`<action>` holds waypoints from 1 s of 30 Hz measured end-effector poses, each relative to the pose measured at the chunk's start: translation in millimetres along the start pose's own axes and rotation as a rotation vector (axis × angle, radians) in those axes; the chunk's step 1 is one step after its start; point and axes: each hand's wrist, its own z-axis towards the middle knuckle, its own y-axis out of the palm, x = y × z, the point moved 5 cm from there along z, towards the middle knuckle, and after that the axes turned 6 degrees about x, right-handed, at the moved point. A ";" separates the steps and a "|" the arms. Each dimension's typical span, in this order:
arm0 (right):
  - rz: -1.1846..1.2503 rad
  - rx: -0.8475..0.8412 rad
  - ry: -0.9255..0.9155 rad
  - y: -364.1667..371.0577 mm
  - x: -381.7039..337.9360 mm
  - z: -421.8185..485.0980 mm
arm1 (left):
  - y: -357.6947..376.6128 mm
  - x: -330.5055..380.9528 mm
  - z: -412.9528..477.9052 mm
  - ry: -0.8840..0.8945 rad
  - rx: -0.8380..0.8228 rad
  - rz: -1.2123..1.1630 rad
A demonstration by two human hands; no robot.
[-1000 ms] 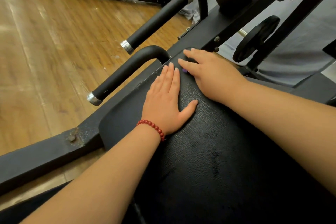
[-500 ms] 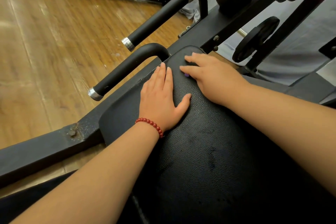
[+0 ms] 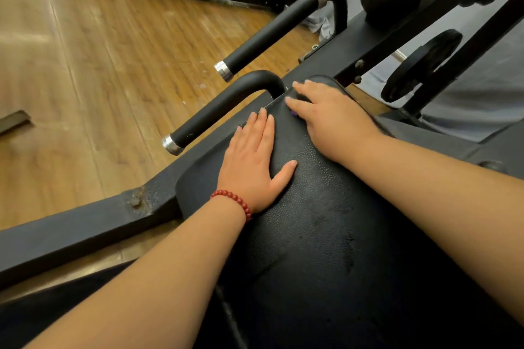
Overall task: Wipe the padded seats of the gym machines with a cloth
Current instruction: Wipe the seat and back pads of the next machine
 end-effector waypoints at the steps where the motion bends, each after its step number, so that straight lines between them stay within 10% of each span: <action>1: -0.005 -0.021 -0.060 2.4 -3.8 -10.2 | 0.4 -0.2 -0.2 0.001 0.001 -0.002; 4: -0.074 -0.062 -0.257 -2.1 -1.8 -18.1 | 1.5 -0.1 -0.5 0.000 0.003 -0.015; 9: -0.129 -0.007 0.114 -13.3 18.1 8.4 | 1.6 -1.1 -0.2 0.002 0.013 -0.015; 15: -0.043 -0.084 -0.214 0.3 -21.0 -11.5 | 1.3 -0.8 0.0 0.001 0.015 -0.017; 20: -0.057 -0.019 0.217 -9.1 15.6 10.7 | 1.6 -1.1 0.2 -0.006 0.016 -0.021; 30: -0.102 -0.060 0.188 -7.1 1.0 22.6 | 1.4 -0.9 0.1 -0.007 0.027 -0.034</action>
